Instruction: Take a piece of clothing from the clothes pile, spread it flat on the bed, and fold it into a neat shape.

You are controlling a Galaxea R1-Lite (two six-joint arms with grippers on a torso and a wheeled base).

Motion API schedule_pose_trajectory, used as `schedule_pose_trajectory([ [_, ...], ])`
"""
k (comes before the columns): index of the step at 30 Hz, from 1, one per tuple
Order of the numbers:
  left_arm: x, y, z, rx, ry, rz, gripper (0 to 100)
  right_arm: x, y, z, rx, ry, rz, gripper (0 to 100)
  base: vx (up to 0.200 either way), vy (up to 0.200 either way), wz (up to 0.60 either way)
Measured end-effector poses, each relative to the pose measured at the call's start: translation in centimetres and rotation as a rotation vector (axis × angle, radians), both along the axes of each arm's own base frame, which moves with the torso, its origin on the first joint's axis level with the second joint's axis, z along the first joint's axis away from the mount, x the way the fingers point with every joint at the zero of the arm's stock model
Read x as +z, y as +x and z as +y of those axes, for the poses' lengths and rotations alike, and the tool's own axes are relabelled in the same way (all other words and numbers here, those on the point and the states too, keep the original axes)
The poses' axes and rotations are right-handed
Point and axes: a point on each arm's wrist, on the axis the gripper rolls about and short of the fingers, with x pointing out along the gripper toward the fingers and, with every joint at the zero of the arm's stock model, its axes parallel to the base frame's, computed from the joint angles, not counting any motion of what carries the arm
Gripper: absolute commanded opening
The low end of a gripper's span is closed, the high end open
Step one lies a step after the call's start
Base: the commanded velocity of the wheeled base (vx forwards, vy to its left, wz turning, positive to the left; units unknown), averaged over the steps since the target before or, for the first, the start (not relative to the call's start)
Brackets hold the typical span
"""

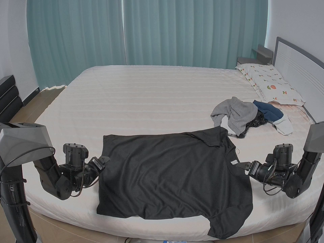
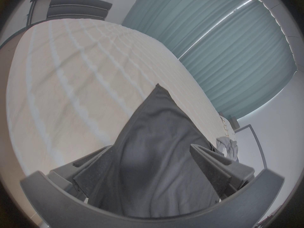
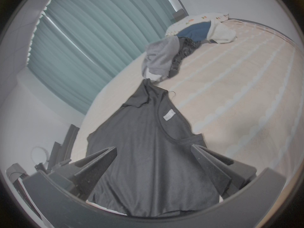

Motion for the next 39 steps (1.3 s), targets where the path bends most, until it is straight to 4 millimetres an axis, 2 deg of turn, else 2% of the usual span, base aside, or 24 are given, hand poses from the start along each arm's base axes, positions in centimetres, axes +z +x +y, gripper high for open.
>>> schedule_pose_trajectory([
  [6,-0.6,-3.5,-0.8,-0.051,-0.016,0.042,100,0.3,-3.1,-0.3,0.056,0.053,-0.115,100,-0.2,0.0,0.0],
  [12,-1.8,-6.9,-1.2,-0.158,0.059,0.13,100,-1.7,-4.9,-1.3,0.057,0.079,-0.007,100,0.0,0.0,0.0],
  [17,-2.6,-7.8,-1.6,-0.189,0.089,0.167,100,-2.6,-5.1,-1.8,0.045,0.119,0.048,100,0.0,0.0,0.0],
  [24,-3.3,-7.9,-1.9,-0.197,0.114,0.183,100,-2.9,-4.9,-1.7,0.007,0.179,0.078,100,0.0,0.0,0.0],
  [25,-3.3,-7.9,-1.9,-0.196,0.117,0.183,0,-3.0,-4.9,-1.7,0.008,0.178,0.079,100,0.0,0.0,0.0],
  [39,-4.4,-8.2,-1.7,-0.203,0.256,0.22,0,-3.5,-5.3,-1.1,0.025,0.163,0.107,100,0.0,0.0,0.0],
])
